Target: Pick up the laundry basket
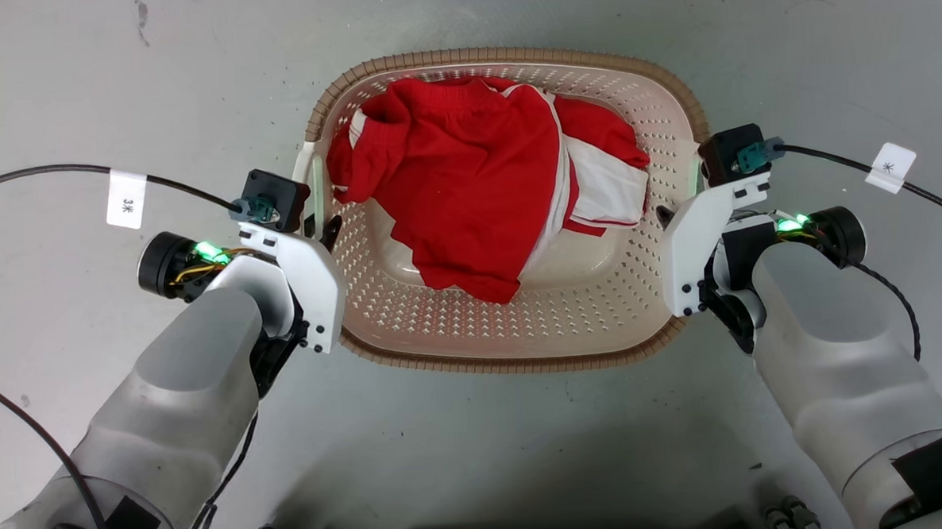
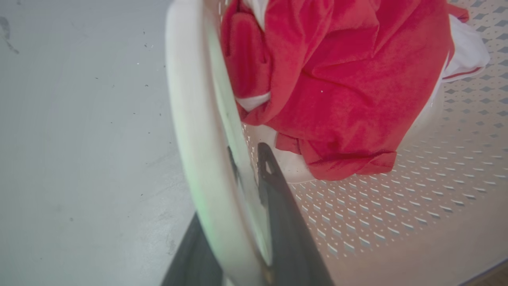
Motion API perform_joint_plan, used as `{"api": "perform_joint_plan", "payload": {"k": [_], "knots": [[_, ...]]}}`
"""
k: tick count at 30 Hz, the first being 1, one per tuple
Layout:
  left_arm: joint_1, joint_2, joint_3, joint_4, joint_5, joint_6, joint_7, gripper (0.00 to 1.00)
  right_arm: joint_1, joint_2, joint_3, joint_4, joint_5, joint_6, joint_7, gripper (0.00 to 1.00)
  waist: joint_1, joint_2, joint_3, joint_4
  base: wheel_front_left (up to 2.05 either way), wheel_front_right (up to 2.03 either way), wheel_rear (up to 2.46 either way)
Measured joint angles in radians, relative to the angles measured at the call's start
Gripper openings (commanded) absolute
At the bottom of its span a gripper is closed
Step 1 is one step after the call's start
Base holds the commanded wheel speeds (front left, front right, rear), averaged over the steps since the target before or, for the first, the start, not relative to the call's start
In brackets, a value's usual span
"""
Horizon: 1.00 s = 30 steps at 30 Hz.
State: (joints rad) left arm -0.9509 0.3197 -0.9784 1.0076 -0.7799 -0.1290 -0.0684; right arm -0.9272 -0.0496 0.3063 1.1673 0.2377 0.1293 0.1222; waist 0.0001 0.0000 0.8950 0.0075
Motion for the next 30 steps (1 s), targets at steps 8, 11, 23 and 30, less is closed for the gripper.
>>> {"api": "perform_joint_plan", "payload": {"k": [8,11,23,30], "knots": [[0.001,0.011,-0.073,-0.007,-0.111,0.0,0.01,0.0,-0.017,0.003,0.012,0.063,-0.027,0.0,0.015,0.0,0.0,0.0,-0.052,-0.002,0.0,0.0,0.0],[0.021,0.018,-0.095,-0.023,-0.171,0.0,0.042,0.0,-0.015,0.003,0.015,0.077,-0.026,0.002,0.059,0.0,0.0,0.0,-0.093,-0.004,0.0,0.0,0.0],[0.142,0.094,-0.215,-0.147,-0.403,0.0,0.258,0.0,0.065,0.007,0.12,0.086,0.037,0.002,0.325,0.0,-0.0001,0.0,-0.344,-0.012,0.0,0.0,0.0],[0.188,0.149,-0.257,-0.214,-0.49,0.0,0.369,0.0,0.116,0.009,0.21,0.031,0.13,0.002,0.495,0.0,-0.0002,0.0,-0.514,-0.015,0.0,0.0,0.0]]}}
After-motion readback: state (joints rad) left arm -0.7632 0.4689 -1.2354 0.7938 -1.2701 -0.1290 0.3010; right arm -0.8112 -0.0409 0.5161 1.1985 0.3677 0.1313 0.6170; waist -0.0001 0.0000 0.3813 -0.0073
